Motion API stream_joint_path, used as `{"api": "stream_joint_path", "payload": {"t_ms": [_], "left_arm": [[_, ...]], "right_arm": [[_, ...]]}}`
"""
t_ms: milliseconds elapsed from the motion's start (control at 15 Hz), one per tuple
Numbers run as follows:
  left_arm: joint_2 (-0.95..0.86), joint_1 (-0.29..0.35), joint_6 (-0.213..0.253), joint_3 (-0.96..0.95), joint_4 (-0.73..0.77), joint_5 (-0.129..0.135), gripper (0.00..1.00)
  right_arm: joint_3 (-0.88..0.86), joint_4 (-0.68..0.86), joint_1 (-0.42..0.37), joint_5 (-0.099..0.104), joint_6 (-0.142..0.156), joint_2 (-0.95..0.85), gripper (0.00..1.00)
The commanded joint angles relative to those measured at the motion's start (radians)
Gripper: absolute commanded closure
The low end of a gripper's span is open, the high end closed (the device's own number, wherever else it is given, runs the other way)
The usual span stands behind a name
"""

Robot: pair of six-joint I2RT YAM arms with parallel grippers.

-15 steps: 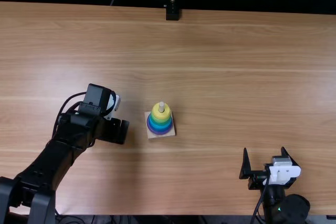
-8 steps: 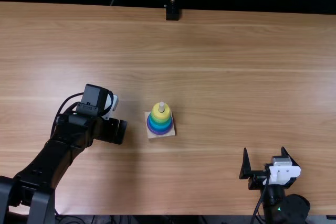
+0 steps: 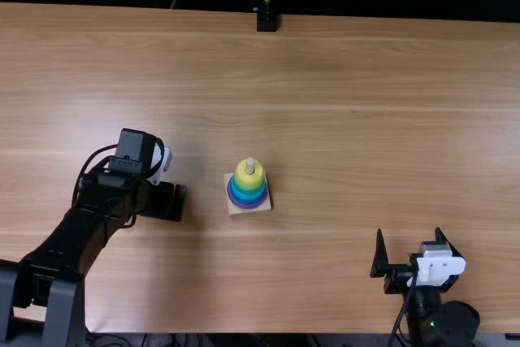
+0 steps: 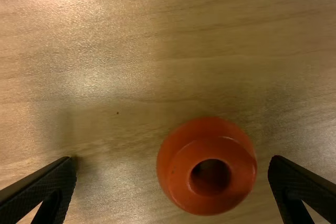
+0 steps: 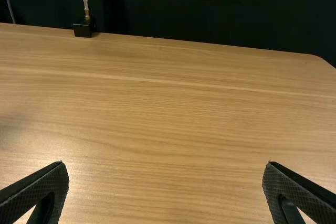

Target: Build the Hanoi tower: stack the rings onto the peg from bottom to top in this color order: purple, dark blue, light blue, dark green, light green, yellow, orange.

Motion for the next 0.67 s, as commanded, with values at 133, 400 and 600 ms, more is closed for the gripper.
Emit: {"api": "stream_joint_path", "payload": {"t_ms": [133, 400, 600], "left_arm": [[0.013, 0.003, 0.016, -0.014, 0.000, 0.012, 0.49], [0.013, 0.003, 0.016, -0.014, 0.002, -0.027, 1.00], [0.011, 0.003, 0.016, -0.011, 0.000, -0.102, 1.00]], "right_arm": [[-0.068, -0.052, -0.011, 0.002, -0.002, -0.012, 0.00], [-0.068, -0.052, -0.011, 0.002, -0.004, -0.012, 0.00], [-0.068, -0.052, -0.011, 0.002, -0.004, -0.012, 0.00]]}}
